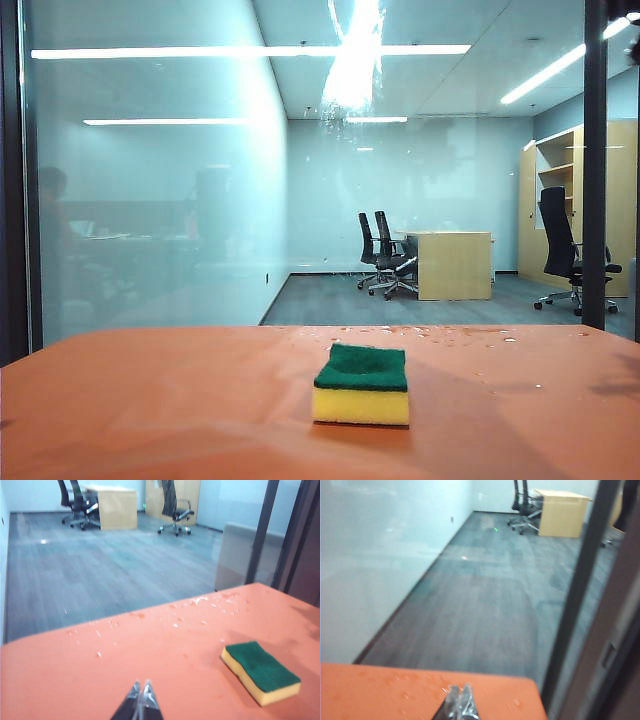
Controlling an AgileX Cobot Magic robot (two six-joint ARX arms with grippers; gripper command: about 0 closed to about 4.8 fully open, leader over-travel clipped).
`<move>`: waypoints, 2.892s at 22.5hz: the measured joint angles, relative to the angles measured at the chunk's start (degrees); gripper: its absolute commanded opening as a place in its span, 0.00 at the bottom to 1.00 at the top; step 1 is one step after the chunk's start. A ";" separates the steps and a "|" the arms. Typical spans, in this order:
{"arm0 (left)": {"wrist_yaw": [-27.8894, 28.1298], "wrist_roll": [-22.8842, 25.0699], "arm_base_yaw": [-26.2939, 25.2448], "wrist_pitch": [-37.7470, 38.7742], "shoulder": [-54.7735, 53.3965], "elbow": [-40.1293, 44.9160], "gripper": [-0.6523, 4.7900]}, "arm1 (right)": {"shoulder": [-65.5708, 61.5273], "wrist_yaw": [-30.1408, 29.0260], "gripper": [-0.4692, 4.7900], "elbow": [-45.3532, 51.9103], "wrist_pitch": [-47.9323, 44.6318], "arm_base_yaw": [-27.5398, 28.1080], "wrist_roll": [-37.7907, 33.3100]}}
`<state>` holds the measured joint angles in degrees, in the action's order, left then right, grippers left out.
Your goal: Pick up the sponge from the table, wipe the water off the glass, and finally place the sponge back on the table.
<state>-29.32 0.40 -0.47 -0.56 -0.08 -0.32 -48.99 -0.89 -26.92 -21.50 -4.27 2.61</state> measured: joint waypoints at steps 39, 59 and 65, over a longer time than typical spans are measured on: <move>25.49 5.38 0.00 -5.38 0.00 0.00 0.11 | 39.87 2.67 0.08 25.88 12.55 1.31 -5.22; 25.49 5.31 0.00 -2.16 -0.07 0.00 0.11 | 48.85 2.23 0.08 26.53 23.50 1.29 -5.35; 25.49 5.31 0.00 -2.16 -0.07 0.00 0.11 | 48.85 2.23 0.08 26.53 23.56 1.31 -5.35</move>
<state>-3.84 5.72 -0.47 -2.72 -0.14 -0.32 -0.14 1.34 -0.38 2.07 -2.96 -2.74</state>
